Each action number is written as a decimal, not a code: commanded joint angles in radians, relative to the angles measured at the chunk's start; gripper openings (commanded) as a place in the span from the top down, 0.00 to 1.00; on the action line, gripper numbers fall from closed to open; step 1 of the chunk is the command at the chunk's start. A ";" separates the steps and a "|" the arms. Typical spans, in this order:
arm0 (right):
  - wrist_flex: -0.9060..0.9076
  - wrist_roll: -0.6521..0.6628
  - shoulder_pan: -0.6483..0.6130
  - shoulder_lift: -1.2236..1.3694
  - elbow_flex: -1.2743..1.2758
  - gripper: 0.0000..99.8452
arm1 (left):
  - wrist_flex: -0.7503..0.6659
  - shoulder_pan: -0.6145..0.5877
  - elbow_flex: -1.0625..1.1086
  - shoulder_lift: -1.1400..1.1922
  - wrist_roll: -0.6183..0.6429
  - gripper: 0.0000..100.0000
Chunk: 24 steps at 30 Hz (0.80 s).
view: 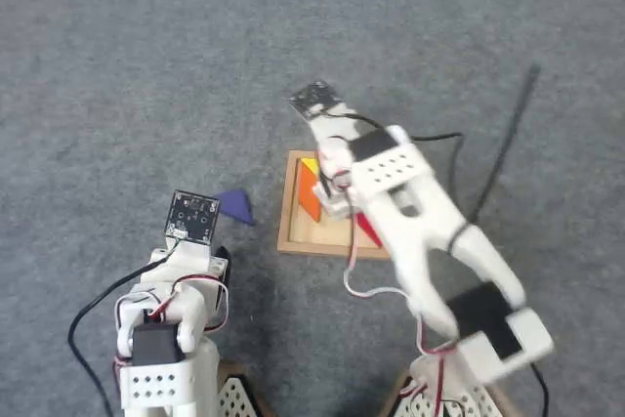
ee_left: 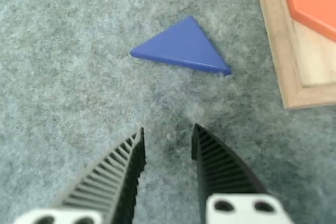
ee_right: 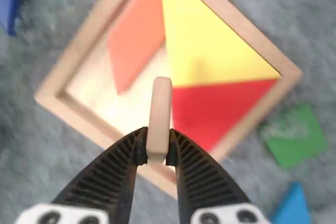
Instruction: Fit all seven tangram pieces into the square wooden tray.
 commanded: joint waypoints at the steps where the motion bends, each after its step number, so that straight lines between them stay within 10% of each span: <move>1: -0.018 -0.109 -0.044 0.096 -0.135 0.99 | 0.005 -0.006 -0.015 -0.020 0.009 0.86; 12: -0.013 -0.269 -0.056 0.317 -0.293 0.99 | 0.005 -0.006 -0.015 -0.020 0.009 0.86; 24: 0.087 -0.080 -0.051 0.317 -0.353 0.80 | 0.005 -0.006 -0.015 -0.020 0.009 0.86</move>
